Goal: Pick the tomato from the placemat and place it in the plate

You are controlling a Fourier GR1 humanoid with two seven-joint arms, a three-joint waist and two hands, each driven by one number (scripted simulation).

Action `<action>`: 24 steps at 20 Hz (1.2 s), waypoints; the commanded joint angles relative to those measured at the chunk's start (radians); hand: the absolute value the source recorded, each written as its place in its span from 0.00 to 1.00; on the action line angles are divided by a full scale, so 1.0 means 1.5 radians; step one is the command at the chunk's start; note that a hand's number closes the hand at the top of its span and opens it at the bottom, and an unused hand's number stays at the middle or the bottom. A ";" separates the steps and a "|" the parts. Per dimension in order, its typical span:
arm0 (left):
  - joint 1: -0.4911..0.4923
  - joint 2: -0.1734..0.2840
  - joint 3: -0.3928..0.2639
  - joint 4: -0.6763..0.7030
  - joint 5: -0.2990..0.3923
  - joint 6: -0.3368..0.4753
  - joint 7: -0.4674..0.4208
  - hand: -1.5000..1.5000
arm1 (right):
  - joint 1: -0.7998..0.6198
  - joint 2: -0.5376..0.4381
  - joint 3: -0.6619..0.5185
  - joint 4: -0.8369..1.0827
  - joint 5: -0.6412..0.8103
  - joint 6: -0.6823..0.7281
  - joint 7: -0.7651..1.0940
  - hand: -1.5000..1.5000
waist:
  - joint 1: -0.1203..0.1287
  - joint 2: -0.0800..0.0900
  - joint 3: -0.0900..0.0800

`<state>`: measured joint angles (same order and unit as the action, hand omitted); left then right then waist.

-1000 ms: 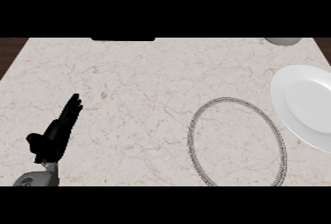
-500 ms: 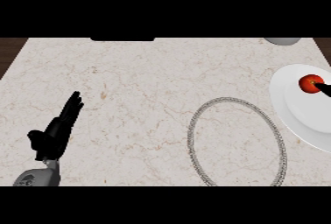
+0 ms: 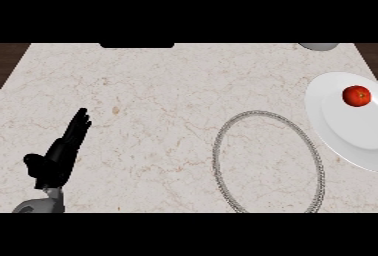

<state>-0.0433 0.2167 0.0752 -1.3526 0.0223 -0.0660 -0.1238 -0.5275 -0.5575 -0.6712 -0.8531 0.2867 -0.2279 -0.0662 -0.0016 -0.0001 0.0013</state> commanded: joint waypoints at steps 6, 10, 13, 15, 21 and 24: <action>0.025 0.028 0.020 -0.036 0.015 -0.027 0.007 0.50 | 0.125 -0.111 -0.167 0.078 -0.193 0.190 -0.141 0.00 | 0.001 0.000 0.001; 0.015 -0.020 -0.007 -0.009 -0.011 0.007 -0.010 0.50 | 0.231 -0.133 -0.190 0.122 -0.220 0.294 -0.231 0.00 | -0.008 0.001 0.001; 0.006 -0.004 0.008 -0.032 -0.004 0.000 0.022 0.50 | 0.251 -0.153 -0.175 0.149 -0.218 0.321 -0.289 0.00 | -0.001 0.000 0.000; -0.038 0.010 0.027 0.025 -0.002 -0.006 0.010 0.50 | 0.265 -0.158 -0.173 0.222 -0.209 0.349 -0.375 0.00 | -0.002 0.003 0.001; -0.049 0.007 0.031 0.035 0.002 -0.020 0.013 0.50 | 0.255 -0.203 -0.136 0.338 -0.184 0.350 -0.457 0.00 | 0.005 0.002 0.001; -0.047 0.000 0.022 0.015 -0.009 -0.009 0.032 0.50 | 0.246 -0.226 -0.130 0.385 -0.180 0.345 -0.485 0.00 | 0.006 0.002 0.001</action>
<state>-0.0779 0.2116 0.0969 -1.3400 0.0060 -0.0797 -0.1116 -0.1504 -0.8751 -0.8902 -0.3633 0.0016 0.2916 -0.7168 0.0054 0.0027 0.0027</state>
